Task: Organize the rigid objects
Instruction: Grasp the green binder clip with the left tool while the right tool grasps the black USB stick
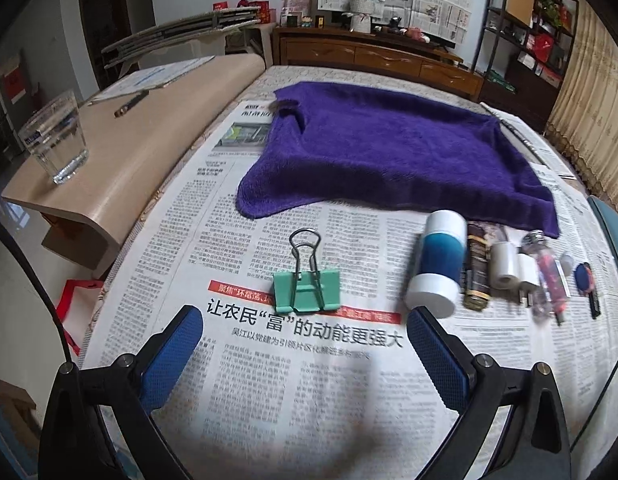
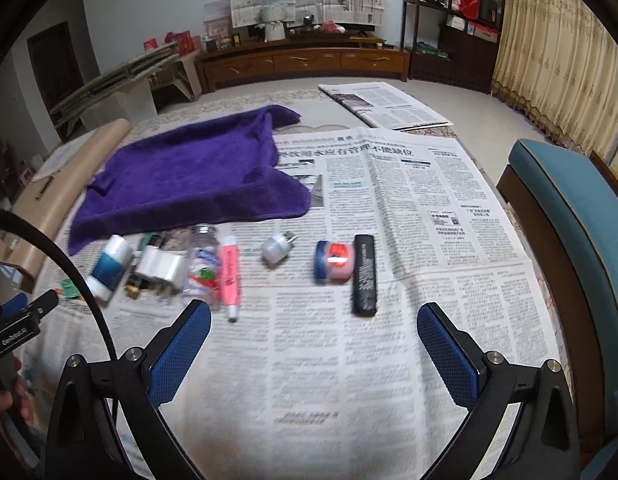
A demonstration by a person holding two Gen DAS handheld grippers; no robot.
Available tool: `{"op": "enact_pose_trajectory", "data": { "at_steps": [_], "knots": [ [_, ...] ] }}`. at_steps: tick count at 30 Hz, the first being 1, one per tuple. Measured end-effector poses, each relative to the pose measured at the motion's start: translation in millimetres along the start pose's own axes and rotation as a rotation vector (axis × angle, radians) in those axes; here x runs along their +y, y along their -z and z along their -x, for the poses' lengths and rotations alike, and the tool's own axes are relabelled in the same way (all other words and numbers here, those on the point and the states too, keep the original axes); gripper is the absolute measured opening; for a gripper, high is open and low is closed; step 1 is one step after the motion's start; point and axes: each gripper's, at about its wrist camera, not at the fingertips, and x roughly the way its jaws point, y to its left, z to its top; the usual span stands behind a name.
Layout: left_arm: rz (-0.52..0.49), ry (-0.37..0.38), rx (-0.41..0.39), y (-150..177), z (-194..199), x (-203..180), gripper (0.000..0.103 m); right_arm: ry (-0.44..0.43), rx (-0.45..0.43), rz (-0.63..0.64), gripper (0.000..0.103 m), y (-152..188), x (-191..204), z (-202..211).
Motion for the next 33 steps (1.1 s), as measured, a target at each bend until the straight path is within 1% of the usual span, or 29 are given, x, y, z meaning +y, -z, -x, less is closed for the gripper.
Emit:
{"op": "enact_pose_trajectory", "data": {
  "at_steps": [3,5,8,9,12,13,16,18,20,22,23,24,25,26,27,31,32,33],
  "knots": [
    [0.011,-0.016,0.006,0.4,-13.7,3.2,0.097,0.023,0.006,-0.003,0.101,-3.9,-8.7,-20.4],
    [0.022,-0.018,0.003,-0.4,-18.9,4.8,0.097,0.025,0.011,-0.011,0.099,-4.6,-14.2,-32.6],
    [0.018,-0.020,-0.001,-1.8,-25.2,4.8,0.097,0.040,0.020,-0.012,0.091,-3.4,-21.9,-50.9],
    [0.016,-0.019,-0.002,-1.4,-25.6,4.9,0.095,0.041,0.023,-0.010,0.087,-2.1,-24.0,-55.5],
    [0.011,-0.026,-0.011,-1.4,-28.2,4.6,0.092,0.026,0.039,-0.007,0.083,3.0,-31.0,-68.5],
    [0.008,-0.029,-0.011,-1.5,-29.3,4.4,0.092,0.020,0.042,-0.008,0.080,5.3,-33.1,-72.3],
    [0.004,-0.016,-0.005,-0.2,-31.3,2.8,0.085,0.005,0.060,0.011,0.070,9.0,-33.3,-81.7],
    [0.005,-0.011,-0.009,-0.1,-32.5,2.4,0.081,0.007,0.035,0.038,0.070,10.9,-31.0,-83.1],
    [-0.005,-0.022,-0.013,0.4,-34.1,0.9,0.080,0.005,0.020,0.054,0.069,10.1,-30.0,-83.9],
    [-0.004,-0.023,-0.025,0.5,-33.6,0.4,0.077,-0.015,0.003,0.054,0.065,8.2,-30.7,-85.5],
    [-0.001,-0.019,-0.029,0.6,-33.4,0.6,0.074,-0.015,-0.002,0.057,0.064,7.0,-30.4,-86.1],
    [-0.001,-0.015,-0.035,1.0,-32.9,0.4,0.070,-0.020,-0.007,0.062,0.060,6.1,-29.8,-86.4],
    [0.000,-0.017,-0.041,1.5,-32.5,0.6,0.069,-0.023,-0.012,0.063,0.052,4.9,-29.8,-86.4],
    [0.003,-0.017,-0.042,1.6,-32.2,1.3,0.067,-0.023,-0.014,0.065,0.046,3.5,-30.1,-86.8],
    [0.005,-0.016,-0.043,1.4,-32.3,1.9,0.067,-0.026,-0.015,0.072,0.037,2.7,-29.7,-86.3],
    [0.010,-0.017,-0.043,1.2,-32.4,3.7,0.063,-0.033,-0.013,0.070,0.035,0.2,-30.3,-87.9],
    [0.008,-0.019,-0.042,1.0,-32.5,3.6,0.062,-0.031,-0.010,0.064,0.033,-0.1,-31.6,-88.2],
    [0.007,-0.020,-0.044,0.8,-32.6,3.5,0.061,-0.028,-0.008,0.055,0.028,-0.6,-33.5,-88.2]
  ]
}}
